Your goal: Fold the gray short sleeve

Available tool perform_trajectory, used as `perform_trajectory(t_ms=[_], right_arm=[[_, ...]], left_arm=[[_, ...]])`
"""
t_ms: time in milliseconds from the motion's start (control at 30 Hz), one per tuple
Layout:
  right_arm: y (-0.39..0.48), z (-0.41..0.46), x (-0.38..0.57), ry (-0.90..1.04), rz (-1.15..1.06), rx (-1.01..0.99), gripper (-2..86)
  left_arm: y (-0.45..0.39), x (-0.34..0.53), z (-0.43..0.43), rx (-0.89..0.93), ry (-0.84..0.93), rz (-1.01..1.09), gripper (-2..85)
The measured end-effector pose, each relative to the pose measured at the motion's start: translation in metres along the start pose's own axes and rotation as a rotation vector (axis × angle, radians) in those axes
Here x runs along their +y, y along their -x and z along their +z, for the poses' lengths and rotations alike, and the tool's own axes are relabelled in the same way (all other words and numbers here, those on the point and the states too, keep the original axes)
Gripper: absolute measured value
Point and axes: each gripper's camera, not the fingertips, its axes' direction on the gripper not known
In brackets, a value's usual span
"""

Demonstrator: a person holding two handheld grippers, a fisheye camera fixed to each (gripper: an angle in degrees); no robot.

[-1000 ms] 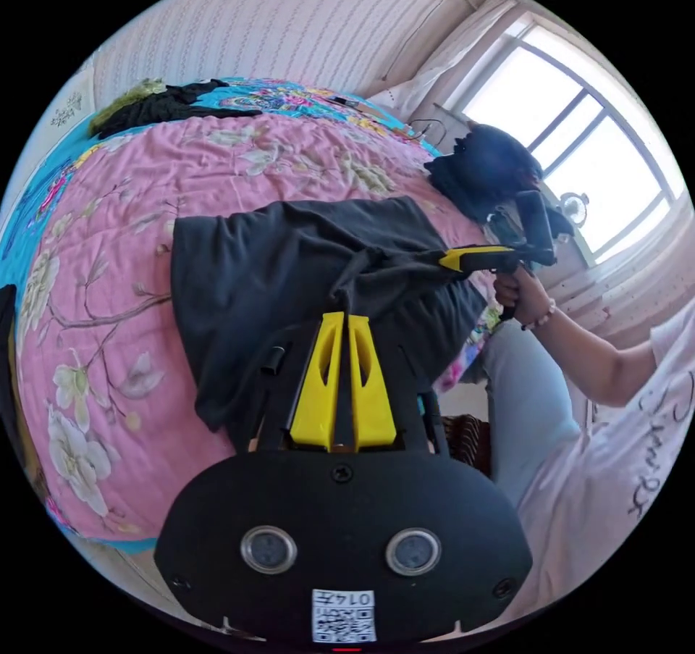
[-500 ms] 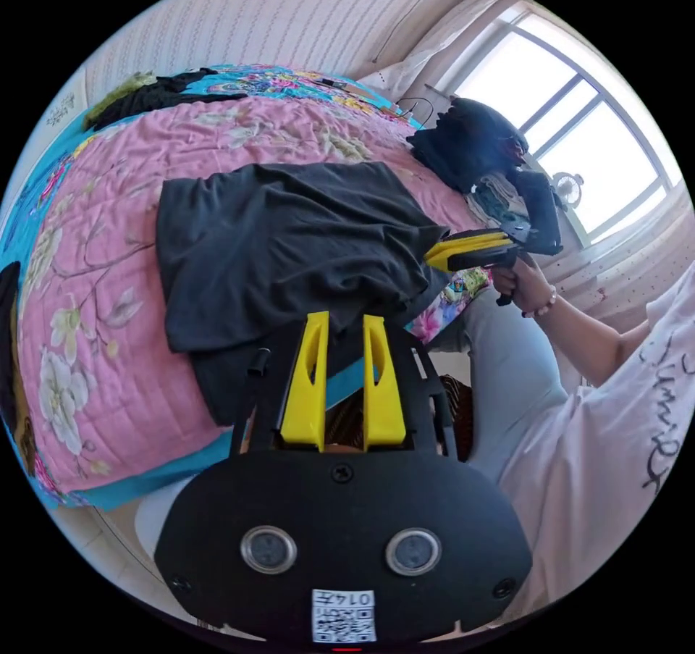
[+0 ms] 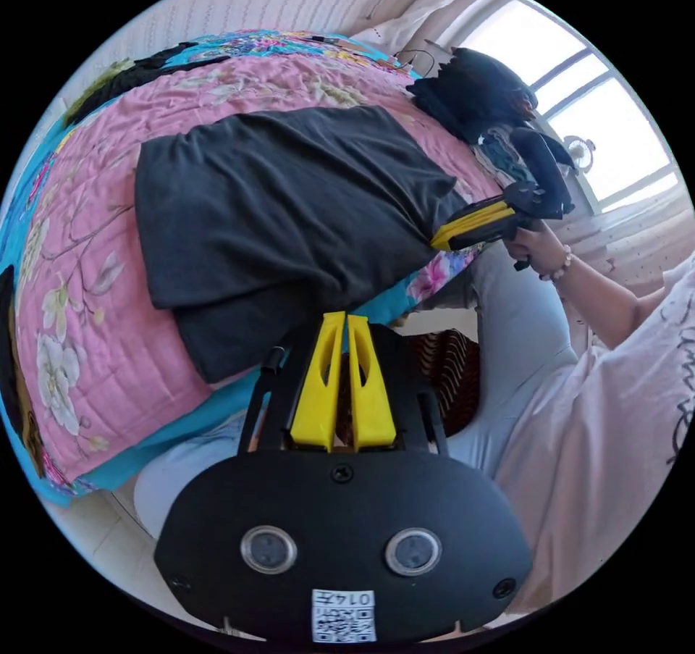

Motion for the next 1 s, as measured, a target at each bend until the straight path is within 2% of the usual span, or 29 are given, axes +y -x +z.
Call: perform_trajectory(t_ms=[133, 267, 367, 467, 600, 667, 767, 1000], right_arm=[[-0.01, -0.024, 0.008, -0.023, 0.03, 0.054, -0.5], [-0.034, -0.065, -0.015, -0.199, 0.056, 0.196, -0.4], [-0.072, -0.086, -0.058, -0.338, 0.156, 0.28, 0.0], [-0.112, -0.092, -0.103, -0.413, 0.276, 0.364, 0.8], [-0.176, -0.073, -0.132, -0.384, 0.497, 0.372, 4.3], [-0.21, -0.056, -0.136, -0.3, 0.545, 0.284, 3.0], [-0.215, -0.06, -0.133, -0.317, 0.534, 0.363, 1.2], [-0.213, -0.055, -0.127, -0.293, 0.436, 0.378, -0.1]], left_arm=[[0.012, 0.005, -0.025, 0.023, -0.042, -0.04, 3.3], [0.047, -0.023, -0.062, -0.185, -0.202, -0.089, 3.9], [0.081, -0.071, -0.072, -0.213, -0.316, -0.146, 5.3], [0.112, -0.117, -0.056, -0.387, -0.322, -0.252, 8.0], [0.154, -0.145, -0.008, -0.258, -0.148, -0.357, 7.9], [0.149, -0.135, -0.007, -0.233, -0.197, -0.323, 3.3], [0.139, -0.121, -0.012, -0.369, -0.227, -0.311, 0.9], [0.135, -0.1, 0.002, -0.354, -0.258, -0.26, 2.0]])
